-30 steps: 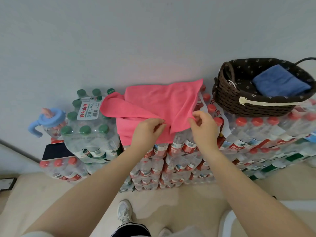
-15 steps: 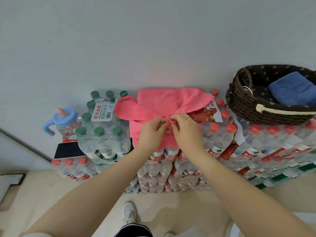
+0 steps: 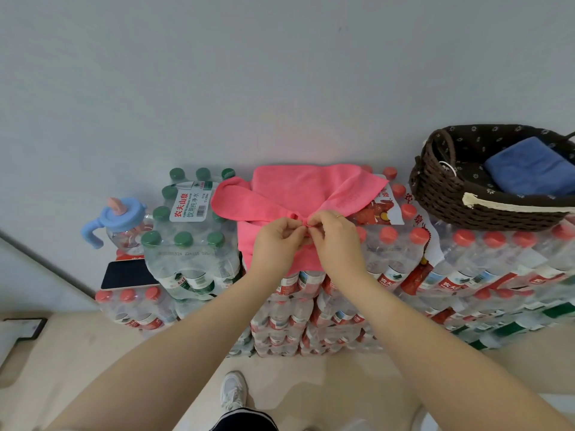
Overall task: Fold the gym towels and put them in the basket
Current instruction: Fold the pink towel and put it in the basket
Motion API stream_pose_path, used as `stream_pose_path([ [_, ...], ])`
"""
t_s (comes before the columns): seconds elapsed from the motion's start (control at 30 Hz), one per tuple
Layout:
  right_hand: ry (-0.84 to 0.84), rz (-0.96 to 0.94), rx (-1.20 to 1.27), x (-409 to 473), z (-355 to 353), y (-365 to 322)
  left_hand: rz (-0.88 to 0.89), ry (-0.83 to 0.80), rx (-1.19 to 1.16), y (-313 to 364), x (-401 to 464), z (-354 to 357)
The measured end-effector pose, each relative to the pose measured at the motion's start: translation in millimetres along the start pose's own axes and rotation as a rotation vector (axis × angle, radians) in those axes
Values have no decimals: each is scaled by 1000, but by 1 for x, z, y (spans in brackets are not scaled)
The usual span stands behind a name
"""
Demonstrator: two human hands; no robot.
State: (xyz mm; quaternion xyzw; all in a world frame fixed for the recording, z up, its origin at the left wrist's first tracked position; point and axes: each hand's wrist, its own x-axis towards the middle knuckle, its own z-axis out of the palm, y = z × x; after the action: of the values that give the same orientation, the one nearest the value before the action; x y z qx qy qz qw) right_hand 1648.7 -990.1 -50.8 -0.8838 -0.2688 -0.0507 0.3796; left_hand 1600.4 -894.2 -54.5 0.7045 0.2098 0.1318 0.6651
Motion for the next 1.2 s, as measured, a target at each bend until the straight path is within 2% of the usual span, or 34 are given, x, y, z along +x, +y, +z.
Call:
stream_pose_path([
  [0.17, -87, 59, 168, -5, -5, 7, -57, -17, -16, 1, -4, 1],
  [0.3, -163, 250, 492, -10, -10, 8, -90, 61, 11, 3, -3, 5],
  [0.43, -224, 279, 611, -14, -14, 20, -70, 42, 78, 12, 0, 7],
  [0.53, -203, 207, 456, -19, -17, 23, -113, -10, 12, 20, -4, 14],
  [0.67, -87, 109, 182, -32, -13, 24, -147, -69, -272, 34, -18, 26],
  [0.8, -1, 172, 209, -38, -19, 23, -108, -65, -506, 46, -34, 23],
  [0.97, 33, 234, 90, -52, -35, 30, -125, 17, -792, 59, -45, 6],
  [1.2, 182, 406, 55, -75, -55, 26, -79, -41, -1084, 67, -66, -31],
])
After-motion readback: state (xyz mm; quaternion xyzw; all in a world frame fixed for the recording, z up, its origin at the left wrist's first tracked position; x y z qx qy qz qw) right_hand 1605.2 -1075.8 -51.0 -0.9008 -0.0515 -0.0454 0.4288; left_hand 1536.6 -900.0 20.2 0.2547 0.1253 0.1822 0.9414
